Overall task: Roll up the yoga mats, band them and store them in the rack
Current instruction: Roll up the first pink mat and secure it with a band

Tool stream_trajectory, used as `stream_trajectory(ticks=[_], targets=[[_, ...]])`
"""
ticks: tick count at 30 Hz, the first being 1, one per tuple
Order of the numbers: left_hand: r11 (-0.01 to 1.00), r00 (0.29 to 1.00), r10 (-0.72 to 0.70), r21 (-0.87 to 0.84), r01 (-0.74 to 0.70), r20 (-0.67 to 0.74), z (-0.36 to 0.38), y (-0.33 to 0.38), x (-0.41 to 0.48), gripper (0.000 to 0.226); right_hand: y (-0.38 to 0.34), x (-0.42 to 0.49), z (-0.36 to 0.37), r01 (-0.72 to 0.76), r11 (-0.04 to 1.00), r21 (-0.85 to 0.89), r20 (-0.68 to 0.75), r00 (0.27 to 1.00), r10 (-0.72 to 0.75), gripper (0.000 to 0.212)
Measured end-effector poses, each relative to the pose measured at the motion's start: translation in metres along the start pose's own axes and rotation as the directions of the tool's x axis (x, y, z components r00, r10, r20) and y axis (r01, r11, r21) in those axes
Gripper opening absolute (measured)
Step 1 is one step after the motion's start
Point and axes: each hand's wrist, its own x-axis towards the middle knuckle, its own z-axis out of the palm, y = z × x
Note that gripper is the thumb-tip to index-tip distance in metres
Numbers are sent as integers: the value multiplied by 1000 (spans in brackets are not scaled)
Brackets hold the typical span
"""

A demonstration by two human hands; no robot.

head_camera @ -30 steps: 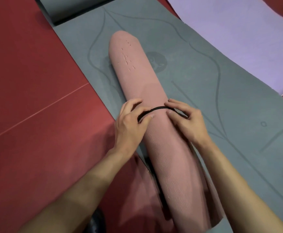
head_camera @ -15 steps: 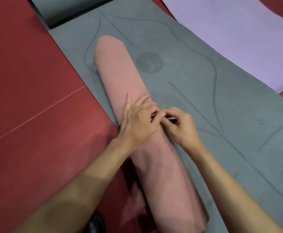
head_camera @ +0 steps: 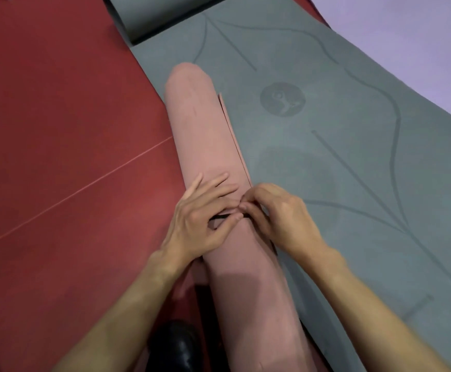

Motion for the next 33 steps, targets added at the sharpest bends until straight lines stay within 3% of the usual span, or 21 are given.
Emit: stream_trajectory(ticks=[5,12,14,17,20,23,26,28,33], targets=[[996,995,58,73,-52,-85,-9,-7,-9,13,2,-13,-2,96,993,68,-36,995,-94,25],[982,984,-3,186,37,-179,-16,0,-3,14,10,-29,19,-43,993,108,-98,994,54,9],[986,993,24,167,-4,-117,-18,-1,0,14,3,-25,25,-27,998,57,-114,993,33,14],[996,998,47,77,-50,48,-20,-1,-8,22,-2,-26,32,114,993,-30,-146,982,-117,18],[1000,999,-13,13,12,38,-19,1,-12,9,-7,-18,32,137,989,-56,-151,978,-144,17],[994,996,-89,64,89,-7,-20,2,-2,4,-14,-2,34,43,998,-36,-149,988,-48,17],[958,979,-194,201,202,-61,-20,2,11,3,-14,3,35,-107,990,93,-205,971,125,21],[937,969,-229,249,245,-92,-20,3,12,3,-5,-5,36,-122,977,176,-154,977,150,31],[933,951,-291,190,305,-101,-22,2,3,14,22,-27,38,-286,851,440,18,951,310,20]])
